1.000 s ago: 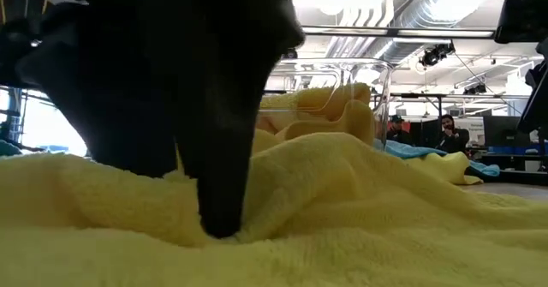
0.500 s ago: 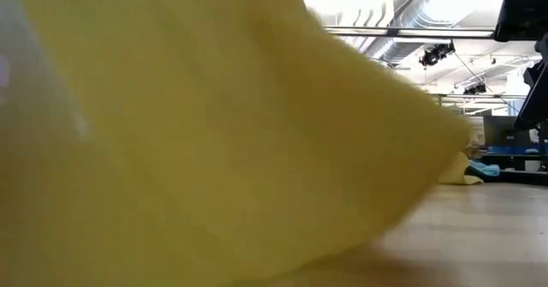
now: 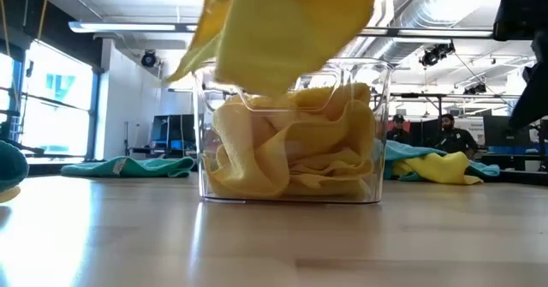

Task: Sort microfiber towel by color & place in baskets
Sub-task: Put the yellow towel into the bottom transparent bin

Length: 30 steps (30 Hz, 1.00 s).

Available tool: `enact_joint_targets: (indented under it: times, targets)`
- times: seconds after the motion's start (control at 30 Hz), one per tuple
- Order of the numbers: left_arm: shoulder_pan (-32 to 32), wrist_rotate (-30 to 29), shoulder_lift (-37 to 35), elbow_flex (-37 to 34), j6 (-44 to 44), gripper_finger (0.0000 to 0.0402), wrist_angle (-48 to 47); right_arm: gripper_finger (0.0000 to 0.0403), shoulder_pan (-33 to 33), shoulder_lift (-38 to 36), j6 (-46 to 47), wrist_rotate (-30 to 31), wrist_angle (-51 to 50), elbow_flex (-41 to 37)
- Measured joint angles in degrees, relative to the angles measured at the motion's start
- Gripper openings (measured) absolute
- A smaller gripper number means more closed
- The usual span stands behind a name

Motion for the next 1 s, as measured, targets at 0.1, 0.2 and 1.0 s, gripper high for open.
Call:
enact_joint_targets:
  times: [0.1, 0.2, 1.0]
  targets:
    - [4.0, 0.1, -1.4, 0.0, 6.8, 0.0000, 0.2, 0.0181, 0.0, 0.0, 2.6, 1.6, 0.0, 0.0]
    - [8.1, 1.0, -2.0, 0.0, 13.0, 0.0000, 0.5, 0.0181, 0.0, 0.0, 4.9, 2.6, 0.0, 0.0]
    - [23.4, 23.3, -1.0, 0.0, 42.4, 0.0000, -4.9, 0.0181, 0.0, 0.0, 24.5, 7.0, -4.1, 0.0]
